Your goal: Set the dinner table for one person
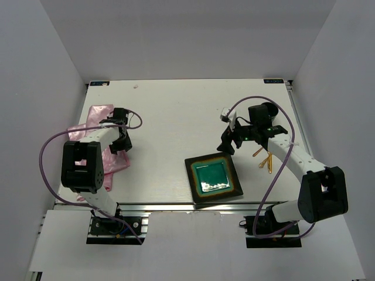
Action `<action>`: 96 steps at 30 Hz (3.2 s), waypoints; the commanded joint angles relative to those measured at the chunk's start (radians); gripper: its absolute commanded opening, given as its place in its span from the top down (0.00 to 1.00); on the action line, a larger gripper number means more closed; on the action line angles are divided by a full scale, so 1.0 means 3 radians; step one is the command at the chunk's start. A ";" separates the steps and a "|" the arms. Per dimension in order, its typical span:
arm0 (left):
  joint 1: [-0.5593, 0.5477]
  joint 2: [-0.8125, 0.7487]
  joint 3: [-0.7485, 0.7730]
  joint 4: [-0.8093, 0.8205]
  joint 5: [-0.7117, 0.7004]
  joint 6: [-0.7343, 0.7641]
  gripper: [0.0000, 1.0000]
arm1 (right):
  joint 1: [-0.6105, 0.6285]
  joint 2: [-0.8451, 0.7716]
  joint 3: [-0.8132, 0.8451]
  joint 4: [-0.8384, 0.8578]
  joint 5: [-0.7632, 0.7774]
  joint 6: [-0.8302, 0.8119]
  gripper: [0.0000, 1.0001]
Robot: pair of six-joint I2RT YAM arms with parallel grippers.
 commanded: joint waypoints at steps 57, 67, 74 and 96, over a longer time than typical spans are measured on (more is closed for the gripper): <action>-0.1657 0.1865 0.3600 0.0106 0.1969 -0.0947 0.56 | -0.0500 -0.0338 -0.0073 0.0251 0.0149 0.0274 0.18; -0.1463 0.0838 0.2856 -0.0033 0.1289 -0.0656 0.13 | -0.0531 0.0126 0.0181 0.0608 0.0471 0.1030 0.17; -0.0937 -0.0200 0.1226 0.0157 0.0972 -0.0840 0.16 | -0.0526 0.0909 0.0907 0.0625 0.0962 0.1527 0.19; -0.0343 -0.0983 0.0104 -0.0176 0.0378 -0.0640 0.14 | -0.0618 0.2228 0.1675 0.0338 0.1689 0.1450 0.26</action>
